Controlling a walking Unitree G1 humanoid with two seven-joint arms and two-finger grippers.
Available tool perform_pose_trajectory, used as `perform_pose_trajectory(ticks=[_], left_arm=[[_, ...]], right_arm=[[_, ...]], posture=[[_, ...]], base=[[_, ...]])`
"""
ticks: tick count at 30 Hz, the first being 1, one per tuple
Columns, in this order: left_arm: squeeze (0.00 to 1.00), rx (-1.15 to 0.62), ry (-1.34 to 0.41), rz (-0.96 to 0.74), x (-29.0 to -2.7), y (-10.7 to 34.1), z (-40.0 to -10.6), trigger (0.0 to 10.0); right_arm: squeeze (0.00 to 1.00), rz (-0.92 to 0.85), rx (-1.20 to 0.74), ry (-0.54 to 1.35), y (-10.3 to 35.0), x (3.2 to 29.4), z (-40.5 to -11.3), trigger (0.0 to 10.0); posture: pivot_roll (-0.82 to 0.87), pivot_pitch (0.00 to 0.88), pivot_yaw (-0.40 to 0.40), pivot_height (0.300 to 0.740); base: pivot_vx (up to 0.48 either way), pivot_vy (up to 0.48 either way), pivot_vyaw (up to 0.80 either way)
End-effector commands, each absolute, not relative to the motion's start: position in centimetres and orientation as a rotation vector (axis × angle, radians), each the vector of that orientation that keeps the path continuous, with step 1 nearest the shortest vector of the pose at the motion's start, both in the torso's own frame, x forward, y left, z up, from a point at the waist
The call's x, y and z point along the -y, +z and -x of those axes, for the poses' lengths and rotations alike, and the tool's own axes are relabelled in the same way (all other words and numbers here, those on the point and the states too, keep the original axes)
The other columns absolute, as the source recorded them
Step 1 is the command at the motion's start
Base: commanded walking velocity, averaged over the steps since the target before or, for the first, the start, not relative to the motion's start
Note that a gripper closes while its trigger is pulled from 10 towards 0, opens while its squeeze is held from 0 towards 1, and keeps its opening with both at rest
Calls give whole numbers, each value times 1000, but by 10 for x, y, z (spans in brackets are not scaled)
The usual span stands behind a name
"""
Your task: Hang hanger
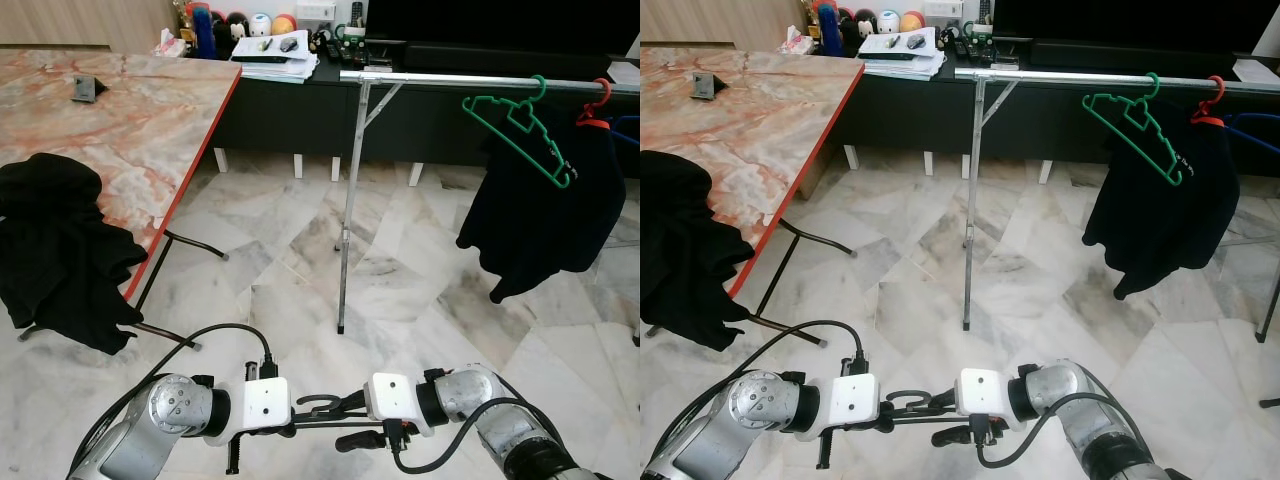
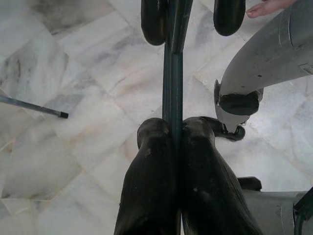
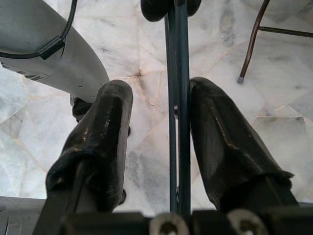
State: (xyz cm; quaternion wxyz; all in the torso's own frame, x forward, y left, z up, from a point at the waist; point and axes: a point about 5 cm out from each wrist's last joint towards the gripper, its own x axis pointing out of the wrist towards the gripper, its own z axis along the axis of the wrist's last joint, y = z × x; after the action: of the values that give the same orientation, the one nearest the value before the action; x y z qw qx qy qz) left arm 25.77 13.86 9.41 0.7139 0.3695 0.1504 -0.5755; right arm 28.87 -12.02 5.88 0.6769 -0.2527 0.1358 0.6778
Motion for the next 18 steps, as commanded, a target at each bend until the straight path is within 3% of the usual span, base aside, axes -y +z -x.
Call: perform_pose_trajectory(ticks=[1, 18], left_arm=[[0, -328, -1285, -841, -136, 97, -257, 10000], [0, -320, -1286, -845, -133, 99, -257, 10000]], right_arm=[[0, 593, -310, 1536, 59, 119, -290, 10000], [0, 621, -362, 1495, 50, 121, -291, 10000]], posture=[[77, 168, -55, 740], [87, 175, -57, 740]], base=[[0, 0, 0], [0, 0, 0]])
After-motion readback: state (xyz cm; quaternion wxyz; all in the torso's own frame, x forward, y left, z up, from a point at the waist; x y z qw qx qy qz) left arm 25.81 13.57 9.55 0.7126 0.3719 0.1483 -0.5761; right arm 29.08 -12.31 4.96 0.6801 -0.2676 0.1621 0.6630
